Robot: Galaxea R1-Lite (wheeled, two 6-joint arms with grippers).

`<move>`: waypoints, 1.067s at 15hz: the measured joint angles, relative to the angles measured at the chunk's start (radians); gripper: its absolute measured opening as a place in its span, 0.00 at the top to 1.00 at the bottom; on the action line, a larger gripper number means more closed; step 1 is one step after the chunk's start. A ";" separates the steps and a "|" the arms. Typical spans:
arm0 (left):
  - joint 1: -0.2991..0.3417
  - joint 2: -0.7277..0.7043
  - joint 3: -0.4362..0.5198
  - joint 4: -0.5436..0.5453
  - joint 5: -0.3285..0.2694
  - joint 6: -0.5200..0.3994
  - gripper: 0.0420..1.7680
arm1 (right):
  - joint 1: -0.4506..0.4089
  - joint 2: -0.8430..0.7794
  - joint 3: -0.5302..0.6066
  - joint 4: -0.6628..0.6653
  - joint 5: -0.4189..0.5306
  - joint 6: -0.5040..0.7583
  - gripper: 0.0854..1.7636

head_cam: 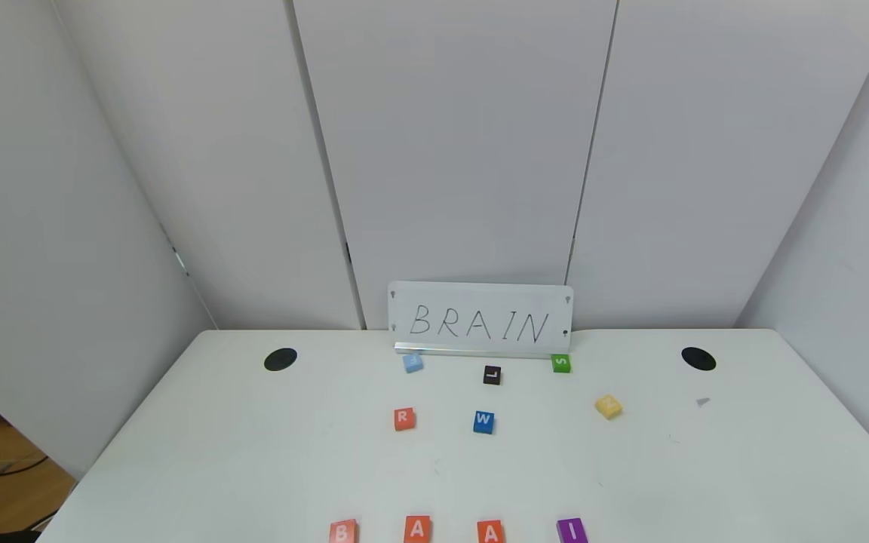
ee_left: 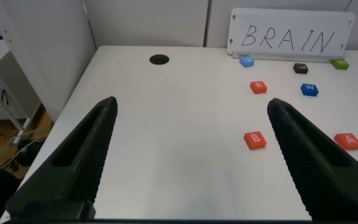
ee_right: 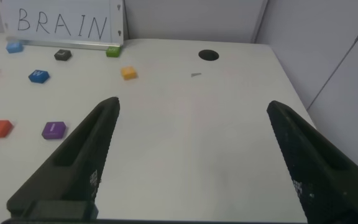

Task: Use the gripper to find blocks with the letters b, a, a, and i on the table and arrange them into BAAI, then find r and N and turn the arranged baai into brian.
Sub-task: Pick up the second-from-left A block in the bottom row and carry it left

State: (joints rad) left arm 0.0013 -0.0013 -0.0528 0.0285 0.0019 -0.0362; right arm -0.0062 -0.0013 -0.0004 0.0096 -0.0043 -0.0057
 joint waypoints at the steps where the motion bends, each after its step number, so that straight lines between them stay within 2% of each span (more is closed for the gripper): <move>1: 0.000 0.000 -0.031 0.025 0.000 0.001 0.03 | 0.000 0.000 -0.002 0.003 -0.003 0.000 0.03; 4: 0.000 0.006 -0.152 0.147 -0.009 0.004 0.03 | 0.001 0.010 -0.066 0.035 -0.004 0.003 0.03; 6: 0.000 0.031 -0.213 0.154 -0.010 0.008 0.03 | 0.002 0.023 -0.121 0.075 -0.009 0.004 0.03; 11: 0.000 0.125 -0.325 0.157 -0.011 0.021 0.03 | 0.003 0.058 -0.172 0.079 -0.001 0.005 0.03; 16: -0.001 0.383 -0.542 0.167 -0.010 0.023 0.03 | 0.006 0.336 -0.422 0.090 0.000 0.006 0.03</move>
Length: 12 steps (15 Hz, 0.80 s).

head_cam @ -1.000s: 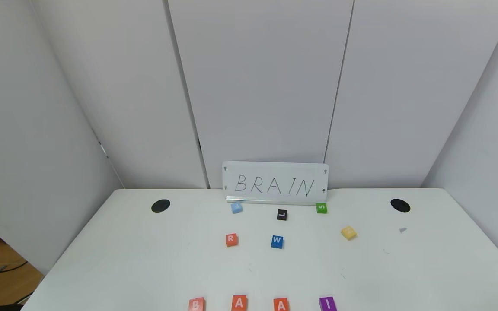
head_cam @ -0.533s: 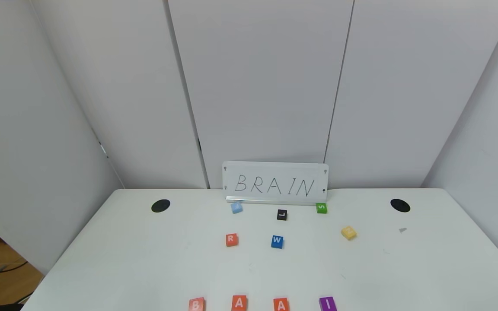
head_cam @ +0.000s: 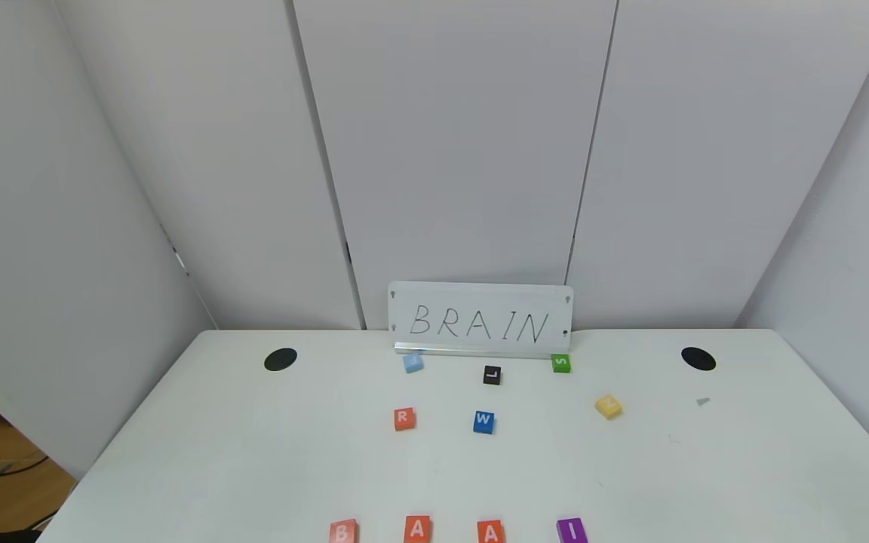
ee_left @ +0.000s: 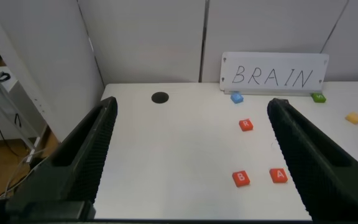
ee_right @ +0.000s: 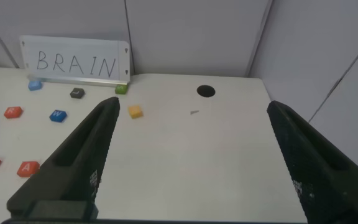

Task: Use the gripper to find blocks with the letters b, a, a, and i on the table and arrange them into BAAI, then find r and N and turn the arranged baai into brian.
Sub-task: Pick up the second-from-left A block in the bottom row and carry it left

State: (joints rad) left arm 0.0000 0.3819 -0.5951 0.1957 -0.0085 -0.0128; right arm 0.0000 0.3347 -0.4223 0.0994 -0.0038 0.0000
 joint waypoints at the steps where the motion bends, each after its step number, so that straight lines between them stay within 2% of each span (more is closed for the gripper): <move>1: 0.000 0.066 -0.039 0.000 0.000 0.000 0.03 | 0.000 0.073 -0.055 0.016 0.001 0.000 0.03; 7: -0.007 0.485 -0.287 0.002 -0.009 0.015 0.03 | 0.002 0.545 -0.421 0.136 0.009 0.000 0.03; 12: -0.024 0.782 -0.393 -0.017 -0.060 0.020 0.03 | 0.060 0.885 -0.621 0.161 0.003 0.025 0.03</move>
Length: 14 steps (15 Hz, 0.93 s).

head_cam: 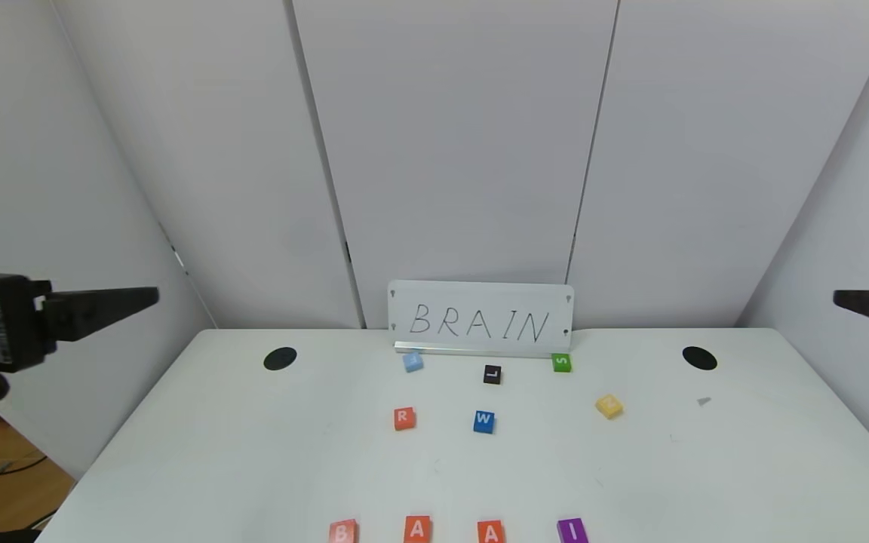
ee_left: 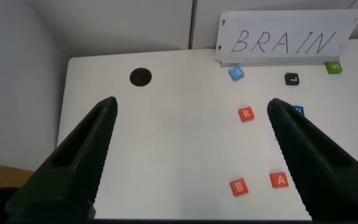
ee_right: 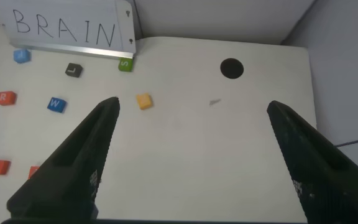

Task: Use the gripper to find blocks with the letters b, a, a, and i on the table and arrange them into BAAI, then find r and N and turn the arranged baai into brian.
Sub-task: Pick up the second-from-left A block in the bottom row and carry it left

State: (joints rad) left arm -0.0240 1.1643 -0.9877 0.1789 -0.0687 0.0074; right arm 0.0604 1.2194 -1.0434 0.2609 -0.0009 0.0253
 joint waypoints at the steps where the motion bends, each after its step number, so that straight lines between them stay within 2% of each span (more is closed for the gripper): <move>1: -0.001 0.050 -0.013 -0.002 -0.007 0.000 0.03 | 0.014 0.051 -0.031 0.000 -0.001 0.009 0.03; 6: -0.002 0.175 -0.061 -0.011 -0.019 0.000 0.03 | 0.040 0.227 -0.118 -0.002 -0.002 0.022 0.03; 10: -0.008 0.197 -0.061 0.005 -0.069 -0.002 0.03 | 0.046 0.266 -0.135 0.000 -0.002 0.021 0.03; 14: -0.070 0.210 -0.034 0.010 -0.071 -0.014 0.03 | 0.038 0.284 -0.138 -0.001 -0.002 0.021 0.03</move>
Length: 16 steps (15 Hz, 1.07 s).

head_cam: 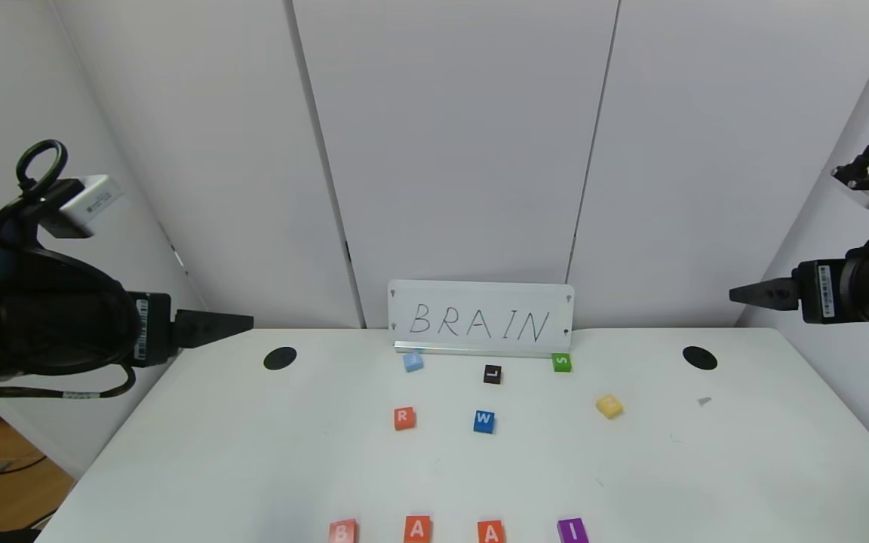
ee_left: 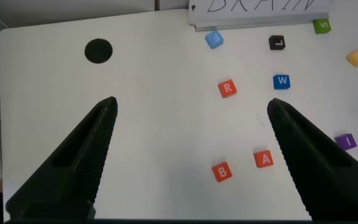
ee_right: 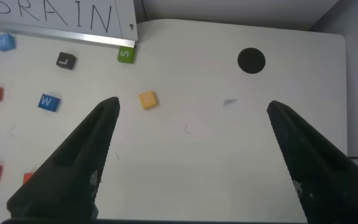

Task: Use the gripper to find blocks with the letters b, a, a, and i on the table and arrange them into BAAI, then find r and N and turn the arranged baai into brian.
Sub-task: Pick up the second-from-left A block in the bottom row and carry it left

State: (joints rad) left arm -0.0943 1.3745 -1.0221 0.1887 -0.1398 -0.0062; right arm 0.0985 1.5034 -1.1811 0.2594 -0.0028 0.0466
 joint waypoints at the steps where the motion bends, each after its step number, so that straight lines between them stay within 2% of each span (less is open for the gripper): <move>1: -0.027 0.004 0.013 0.000 0.006 -0.003 0.03 | -0.001 0.003 0.000 0.000 0.000 0.000 0.03; 3: -0.104 0.015 0.059 -0.001 0.041 -0.019 0.03 | -0.002 0.007 -0.001 -0.002 0.000 0.000 0.03; 6: -0.257 0.058 0.116 -0.012 0.199 -0.083 0.03 | -0.001 0.011 -0.001 -0.002 0.000 0.000 0.03; 11: -0.539 0.201 0.127 -0.018 0.397 -0.344 0.03 | -0.001 0.017 -0.001 -0.002 -0.002 0.000 0.03; 14: -0.642 0.320 0.102 -0.019 0.510 -0.507 0.03 | -0.002 0.018 -0.003 -0.001 -0.002 -0.001 0.03; 16: -0.690 0.387 0.079 -0.021 0.539 -0.602 0.03 | -0.003 0.018 -0.003 -0.002 -0.002 0.000 0.03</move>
State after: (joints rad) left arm -0.7840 1.7617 -0.9428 0.1681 0.3991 -0.6081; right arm 0.0951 1.5211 -1.1843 0.2574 -0.0047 0.0462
